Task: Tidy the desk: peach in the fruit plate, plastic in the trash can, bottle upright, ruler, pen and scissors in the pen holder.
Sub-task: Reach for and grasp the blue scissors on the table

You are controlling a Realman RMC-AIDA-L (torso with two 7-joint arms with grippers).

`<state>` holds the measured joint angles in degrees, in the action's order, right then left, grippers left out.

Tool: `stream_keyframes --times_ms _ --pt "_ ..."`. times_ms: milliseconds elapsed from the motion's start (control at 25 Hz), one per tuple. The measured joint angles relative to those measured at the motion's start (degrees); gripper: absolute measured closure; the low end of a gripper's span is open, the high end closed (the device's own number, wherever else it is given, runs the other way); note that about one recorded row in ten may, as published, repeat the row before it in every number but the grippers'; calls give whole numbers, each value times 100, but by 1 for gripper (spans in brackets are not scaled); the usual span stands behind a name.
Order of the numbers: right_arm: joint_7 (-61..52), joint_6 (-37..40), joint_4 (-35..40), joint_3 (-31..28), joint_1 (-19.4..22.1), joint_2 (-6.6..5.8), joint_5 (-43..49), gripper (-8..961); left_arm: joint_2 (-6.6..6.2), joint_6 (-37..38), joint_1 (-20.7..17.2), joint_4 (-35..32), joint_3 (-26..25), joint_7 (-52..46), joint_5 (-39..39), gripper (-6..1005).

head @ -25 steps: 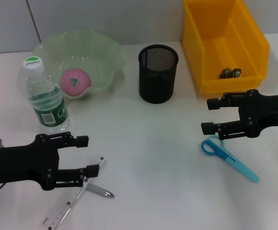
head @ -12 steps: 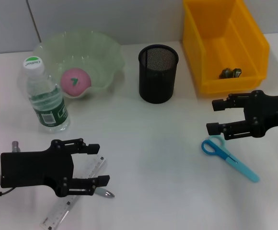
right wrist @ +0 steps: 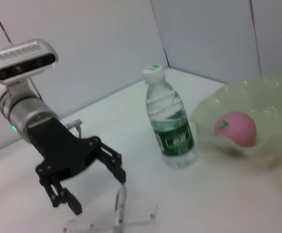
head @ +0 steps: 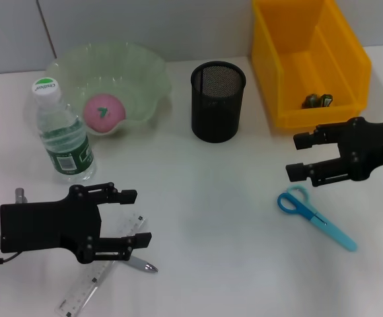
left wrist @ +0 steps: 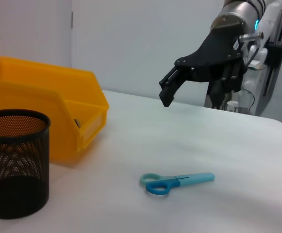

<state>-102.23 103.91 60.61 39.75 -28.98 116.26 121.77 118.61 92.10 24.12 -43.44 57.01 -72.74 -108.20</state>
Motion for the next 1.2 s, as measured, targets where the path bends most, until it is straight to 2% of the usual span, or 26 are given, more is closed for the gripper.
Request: stream_keyframes --times_ms 80,160,200,240,360,400,440,560,600,640,680,720,800,1000,1200 --pt "-273 10 148 76 -26 1 103 156 0 0 0 0 0 0 0 197" --pt "-1021 11 611 331 -123 1 485 156 -2 -17 9 3 -27 6 6 197" --pt "-1783 4 1046 594 -253 14 993 156 -4 -33 16 3 -31 6 14 198" --pt "-1783 4 1046 594 -253 14 993 156 -4 -33 16 3 -31 6 14 198" --pt "-2679 76 1566 1071 -444 38 1641 156 -5 -44 16 12 -44 6 60 198" --pt "-3313 151 1811 1485 -612 44 2130 156 -7 -117 -20 22 -54 6 197 198" --pt "-3313 151 1811 1485 -612 44 2130 156 -7 -117 -20 22 -54 6 197 198" --pt "-4039 227 1872 2032 -890 61 2828 156 -12 -151 -21 22 -54 6 216 198" --pt "-4316 243 1868 2372 -1033 117 3218 156 -13 -178 -14 22 -54 6 217 198" --pt "-4316 243 1868 2372 -1033 117 3218 156 -13 -178 -14 22 -54 6 217 198" --pt "-4477 248 1847 2657 -1139 210 3534 156 -12 -217 -3 24 -46 6 218 198" --pt "-4477 248 1847 2657 -1139 210 3534 156 -12 -217 -3 24 -46 6 218 198" --pt "-4784 228 1700 3111 -1278 281 3826 155 -7 -254 14 34 -16 6 223 198" --pt "-5125 35 1308 3552 -1383 283 3881 155 -3 -272 30 40 2 6 231 198" --pt "-5179 -295 862 3677 -1432 285 3885 155 4 -281 41 66 2 6 240 198"
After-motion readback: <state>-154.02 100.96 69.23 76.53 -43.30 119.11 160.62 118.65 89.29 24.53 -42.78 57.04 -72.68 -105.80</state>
